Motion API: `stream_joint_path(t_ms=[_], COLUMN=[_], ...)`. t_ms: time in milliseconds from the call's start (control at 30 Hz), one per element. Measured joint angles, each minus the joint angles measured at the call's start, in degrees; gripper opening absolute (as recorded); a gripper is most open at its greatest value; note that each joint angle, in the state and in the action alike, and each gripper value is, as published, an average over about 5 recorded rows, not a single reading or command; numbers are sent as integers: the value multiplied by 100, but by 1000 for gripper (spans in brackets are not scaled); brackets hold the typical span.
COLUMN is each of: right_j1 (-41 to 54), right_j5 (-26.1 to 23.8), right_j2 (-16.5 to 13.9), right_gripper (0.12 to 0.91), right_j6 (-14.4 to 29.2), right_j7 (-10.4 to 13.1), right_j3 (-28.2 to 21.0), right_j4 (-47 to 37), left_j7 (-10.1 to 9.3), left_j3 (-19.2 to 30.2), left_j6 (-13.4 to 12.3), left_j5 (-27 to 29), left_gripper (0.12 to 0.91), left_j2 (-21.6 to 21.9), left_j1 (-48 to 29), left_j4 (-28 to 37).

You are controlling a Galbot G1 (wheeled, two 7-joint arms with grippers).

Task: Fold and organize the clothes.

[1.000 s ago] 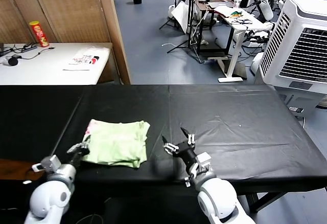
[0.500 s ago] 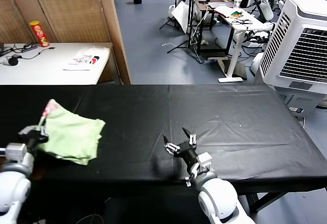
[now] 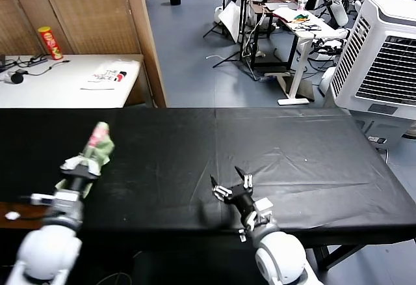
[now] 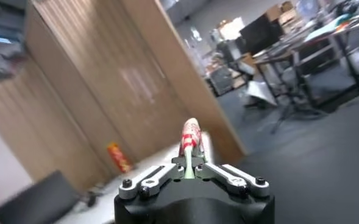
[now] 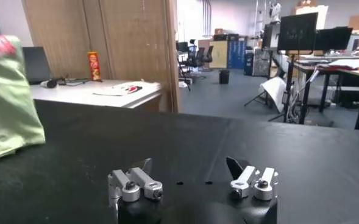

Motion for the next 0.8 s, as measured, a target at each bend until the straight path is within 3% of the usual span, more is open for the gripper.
stream_joint_path(t_ms=[100,167,367,467,533,800], right_j1=[-64,-83,-14,49,102,642], right_j5=[156,273,657,919,1125,2098], right_j2=[-60,-110,-239,-266,-259,-2], right_gripper=[798,798,798,798,798,798], right_j6=[-60,-103,-290,-442,-563,-941], right_j7=[0,0,0,32,108,509], right_j3=[72,110,93,26,-30,-504], right_j4=[64,88,100,84,51,-406], left_j7=[-15,10,241,353,390,353], left_j3=[604,960,1766,1930,1942,1564], left_j6=[44,100,209,142,89,-71], left_j5=[90,72,33,53,50,-82], left_gripper=[181,233,544,701,766,798], left_j2=[-386,-631,-1215,-1318,-1314,-1013], left_j1=[-37,-16,74,65,61,136], left_j4=[82,86,-133,-287,-363,-498])
